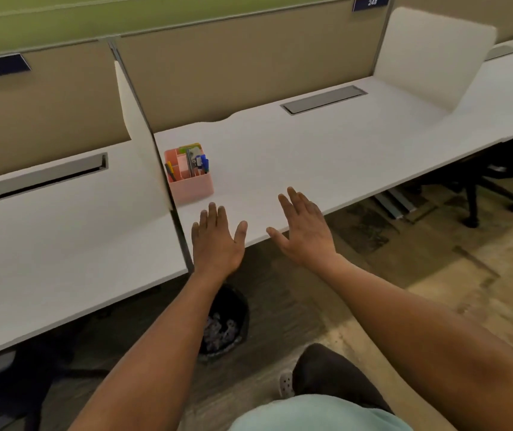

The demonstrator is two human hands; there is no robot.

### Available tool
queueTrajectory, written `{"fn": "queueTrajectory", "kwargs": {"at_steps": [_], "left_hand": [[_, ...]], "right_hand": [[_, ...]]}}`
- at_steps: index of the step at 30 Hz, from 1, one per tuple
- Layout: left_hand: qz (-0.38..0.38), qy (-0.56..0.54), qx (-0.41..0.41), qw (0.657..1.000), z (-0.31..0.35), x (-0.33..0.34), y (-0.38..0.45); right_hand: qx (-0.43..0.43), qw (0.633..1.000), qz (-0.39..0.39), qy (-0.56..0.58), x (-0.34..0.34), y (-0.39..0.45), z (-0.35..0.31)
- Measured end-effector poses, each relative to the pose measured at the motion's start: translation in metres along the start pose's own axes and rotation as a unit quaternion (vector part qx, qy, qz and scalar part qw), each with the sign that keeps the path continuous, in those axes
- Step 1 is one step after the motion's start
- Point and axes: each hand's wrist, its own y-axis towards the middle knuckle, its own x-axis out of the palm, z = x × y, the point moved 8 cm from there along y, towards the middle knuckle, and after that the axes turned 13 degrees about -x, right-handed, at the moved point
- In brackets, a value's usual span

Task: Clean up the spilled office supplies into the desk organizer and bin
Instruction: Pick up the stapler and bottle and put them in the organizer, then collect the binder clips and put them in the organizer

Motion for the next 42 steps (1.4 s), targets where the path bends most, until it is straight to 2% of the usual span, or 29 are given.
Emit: {"fn": "queueTrajectory", "kwargs": {"at_steps": [10, 15, 19, 25, 32, 40, 42], "left_hand": [[-0.055, -0.047, 0.042, 0.996, 0.041, 0.054, -0.079], [-0.079, -0.081, 0.021, 0.993, 0.053, 0.120, -0.105], [-0.113, -0.098, -0.009, 0.989, 0.069, 0.198, -0.132], [-0.228, -0.083, -0.063, 0.968, 0.062, 0.348, -0.180], [-0.258, -0.058, -0.141, 0.954, 0.012, 0.517, -0.204], [-0.331, -0.016, -0.137, 0.934, -0.032, 0.730, -0.221], [-0.345, -0.007, -0.127, 0.930, -0.042, 0.778, -0.227]], "right_hand": [[0.056, 0.997, -0.042, 0.046, 0.026, -0.102, 0.054], [0.069, 0.994, -0.046, 0.075, 0.054, -0.151, 0.100], [0.099, 0.987, -0.044, 0.119, 0.102, -0.195, 0.155], [0.150, 0.963, -0.127, 0.182, 0.215, -0.271, 0.213], [0.182, 0.918, -0.254, 0.246, 0.393, -0.347, 0.237], [0.282, 0.868, -0.324, 0.248, 0.600, -0.450, 0.268], [0.278, 0.863, -0.351, 0.235, 0.645, -0.475, 0.270]]}}
